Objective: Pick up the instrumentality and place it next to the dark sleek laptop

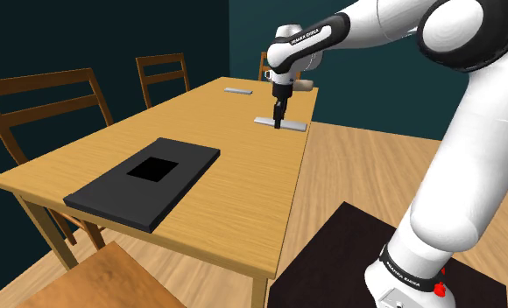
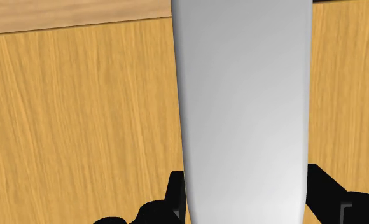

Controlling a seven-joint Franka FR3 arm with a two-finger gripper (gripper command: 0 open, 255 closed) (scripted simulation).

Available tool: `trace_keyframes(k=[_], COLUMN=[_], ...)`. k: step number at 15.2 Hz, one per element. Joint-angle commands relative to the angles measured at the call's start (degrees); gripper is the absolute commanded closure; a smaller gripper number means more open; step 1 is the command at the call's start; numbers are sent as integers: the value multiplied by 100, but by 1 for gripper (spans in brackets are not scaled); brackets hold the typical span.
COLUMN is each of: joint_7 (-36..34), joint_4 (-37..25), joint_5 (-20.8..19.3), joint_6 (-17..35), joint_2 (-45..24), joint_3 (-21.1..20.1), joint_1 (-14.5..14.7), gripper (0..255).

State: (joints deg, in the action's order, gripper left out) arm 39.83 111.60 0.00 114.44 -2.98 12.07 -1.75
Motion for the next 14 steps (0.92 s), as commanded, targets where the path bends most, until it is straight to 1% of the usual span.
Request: trace_keyframes(k=[1,7,14], joint_7=[-258,-1042,-1963], joint_4=[410,1309,2062], joint_5=[-78,-183,-108], joint_6=[79,182,193], joint_2=[338,1131,1858], joint_3=[-99,-496,-1065], joint_1=[121,452,840], gripper=[255,255,255])
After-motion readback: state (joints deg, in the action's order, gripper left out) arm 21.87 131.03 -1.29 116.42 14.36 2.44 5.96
